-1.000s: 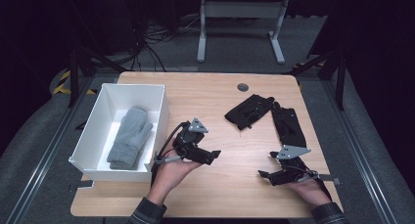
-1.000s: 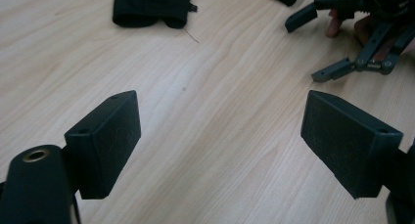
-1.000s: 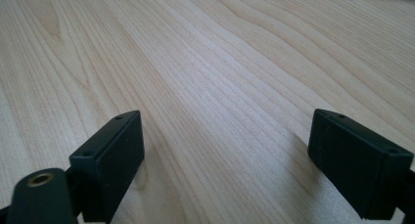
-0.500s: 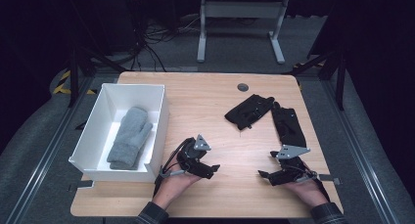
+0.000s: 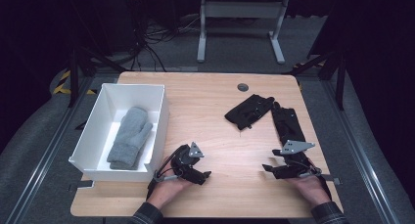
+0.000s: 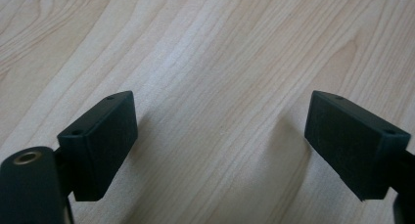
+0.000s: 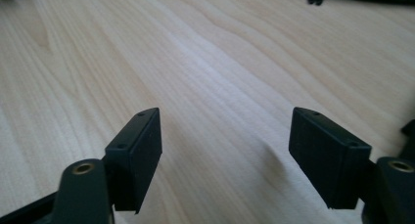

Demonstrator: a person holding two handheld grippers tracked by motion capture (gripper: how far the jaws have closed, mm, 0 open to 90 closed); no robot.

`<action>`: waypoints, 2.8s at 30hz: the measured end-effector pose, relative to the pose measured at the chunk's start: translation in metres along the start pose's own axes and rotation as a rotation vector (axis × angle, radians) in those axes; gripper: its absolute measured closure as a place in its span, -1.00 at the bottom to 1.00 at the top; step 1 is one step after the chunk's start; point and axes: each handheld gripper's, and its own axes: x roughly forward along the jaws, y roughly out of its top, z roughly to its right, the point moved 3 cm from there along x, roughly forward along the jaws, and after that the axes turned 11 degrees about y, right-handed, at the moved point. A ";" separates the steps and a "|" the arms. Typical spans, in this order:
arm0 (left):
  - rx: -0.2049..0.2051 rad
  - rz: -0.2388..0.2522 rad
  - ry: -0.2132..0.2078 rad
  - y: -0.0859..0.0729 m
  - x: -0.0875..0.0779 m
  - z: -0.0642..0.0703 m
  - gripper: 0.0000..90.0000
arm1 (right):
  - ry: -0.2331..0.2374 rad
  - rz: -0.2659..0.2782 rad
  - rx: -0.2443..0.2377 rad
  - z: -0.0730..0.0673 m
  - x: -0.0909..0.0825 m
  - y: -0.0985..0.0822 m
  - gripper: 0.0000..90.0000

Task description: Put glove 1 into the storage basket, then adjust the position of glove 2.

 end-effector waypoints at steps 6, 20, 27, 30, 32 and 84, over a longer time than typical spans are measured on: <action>0.033 0.059 -0.013 -0.008 0.003 0.001 -0.99 | -0.027 0.038 0.028 0.016 -0.010 0.014 0.27; 0.008 0.054 0.011 -0.011 0.000 -0.001 -1.00 | -0.075 0.060 0.077 0.063 -0.029 0.023 1.00; -0.021 0.047 0.034 -0.015 -0.002 -0.003 -1.00 | -0.118 0.065 0.105 0.085 -0.035 0.015 1.00; -0.025 0.048 0.036 -0.017 -0.003 -0.004 -1.00 | -0.122 0.061 0.119 0.092 -0.035 0.010 1.00; -0.026 0.046 0.040 -0.017 -0.004 -0.004 -1.00 | -0.119 0.050 0.121 0.094 -0.034 0.008 1.00; -0.036 0.047 0.048 -0.018 -0.005 -0.004 -1.00 | 0.147 -0.159 -0.062 -0.023 -0.018 -0.014 1.00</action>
